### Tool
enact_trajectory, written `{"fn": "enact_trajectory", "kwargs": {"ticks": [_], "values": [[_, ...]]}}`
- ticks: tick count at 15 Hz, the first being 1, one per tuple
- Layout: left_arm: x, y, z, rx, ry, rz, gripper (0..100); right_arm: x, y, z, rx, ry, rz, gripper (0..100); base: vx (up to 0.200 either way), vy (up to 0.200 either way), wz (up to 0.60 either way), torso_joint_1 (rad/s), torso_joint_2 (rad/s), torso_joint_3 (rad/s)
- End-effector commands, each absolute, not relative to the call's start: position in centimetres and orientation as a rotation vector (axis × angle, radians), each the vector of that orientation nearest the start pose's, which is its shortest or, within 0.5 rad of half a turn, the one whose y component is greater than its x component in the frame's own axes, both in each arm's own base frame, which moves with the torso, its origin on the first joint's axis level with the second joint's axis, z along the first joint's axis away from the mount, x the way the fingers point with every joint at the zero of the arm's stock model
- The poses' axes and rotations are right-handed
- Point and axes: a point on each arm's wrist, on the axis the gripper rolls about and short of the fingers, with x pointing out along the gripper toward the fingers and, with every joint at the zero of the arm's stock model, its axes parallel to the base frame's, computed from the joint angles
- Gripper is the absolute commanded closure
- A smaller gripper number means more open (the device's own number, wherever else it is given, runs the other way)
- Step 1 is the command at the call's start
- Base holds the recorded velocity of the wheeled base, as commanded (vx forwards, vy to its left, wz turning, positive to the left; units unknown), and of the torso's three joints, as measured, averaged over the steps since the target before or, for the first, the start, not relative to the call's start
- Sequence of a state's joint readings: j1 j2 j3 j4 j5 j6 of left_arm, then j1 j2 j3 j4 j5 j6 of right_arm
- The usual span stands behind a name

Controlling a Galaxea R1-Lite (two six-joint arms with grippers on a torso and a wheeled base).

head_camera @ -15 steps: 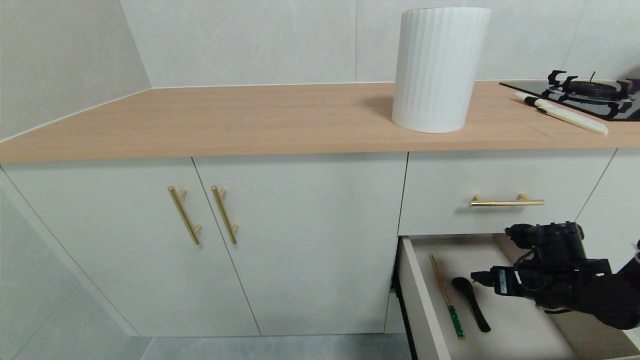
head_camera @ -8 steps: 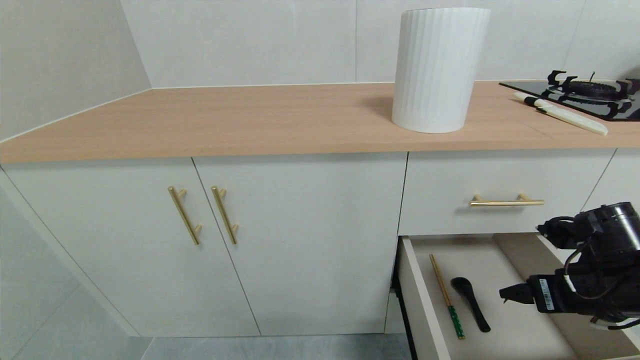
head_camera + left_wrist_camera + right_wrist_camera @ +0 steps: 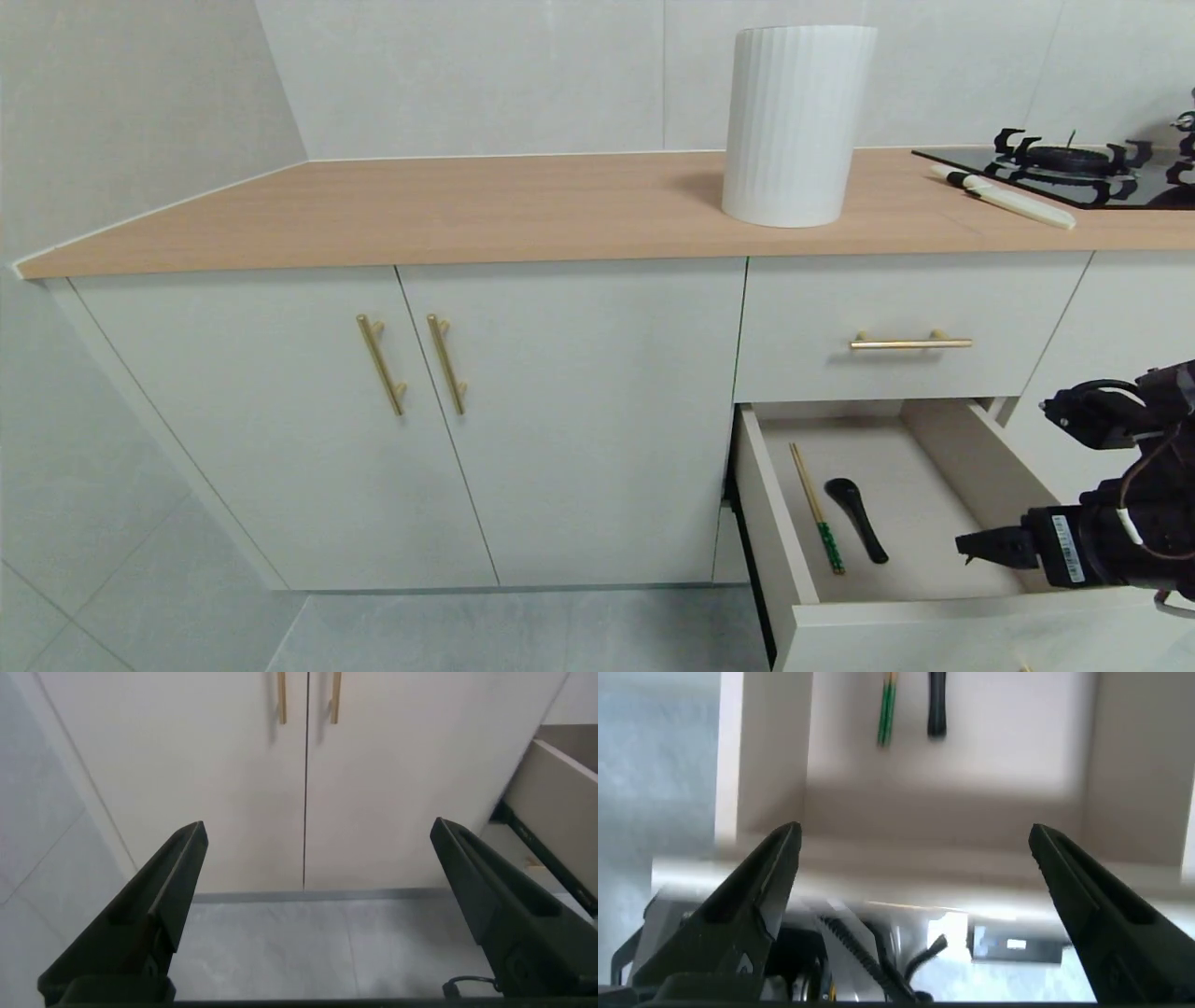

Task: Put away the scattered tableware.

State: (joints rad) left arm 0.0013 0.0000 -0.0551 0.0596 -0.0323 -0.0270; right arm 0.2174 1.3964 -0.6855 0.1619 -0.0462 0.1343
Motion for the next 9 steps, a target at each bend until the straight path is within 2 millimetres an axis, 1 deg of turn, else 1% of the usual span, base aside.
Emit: {"fn": "enact_trajectory", "kwargs": {"ticks": [1,2,4,5,9], "values": [[-2.7,-0.1,8.5,-0.026,0.005,-0.031,0,18.8,4.1,16.2,-0.016,0.908,0.109,0,0.0,0.0,0.0,0.0,0.0,0.0],[-2.7,-0.1,8.5,-0.026,0.005,-0.031,0,18.7,4.0,16.2,-0.026,0.929,0.111,0,0.0,0.0,0.0,0.0,0.0,0.0],[-2.7,-0.1,8.5,-0.028,0.005,-0.031,0,18.0,3.9,16.1,-0.072,1.047,0.123,0,0.0,0.0,0.0,0.0,0.0,0.0],[-2.7,-0.1,8.5,-0.028,0.005,-0.031,0,18.0,4.1,16.0,-0.085,1.067,0.137,0,0.0,0.0,0.0,0.0,0.0,0.0],[-2.7,-0.1,8.5,-0.028,0.005,-0.031,0,18.8,4.9,14.2,-0.123,1.187,0.162,0,0.0,0.0,0.0,0.0,0.0,0.0]]}}
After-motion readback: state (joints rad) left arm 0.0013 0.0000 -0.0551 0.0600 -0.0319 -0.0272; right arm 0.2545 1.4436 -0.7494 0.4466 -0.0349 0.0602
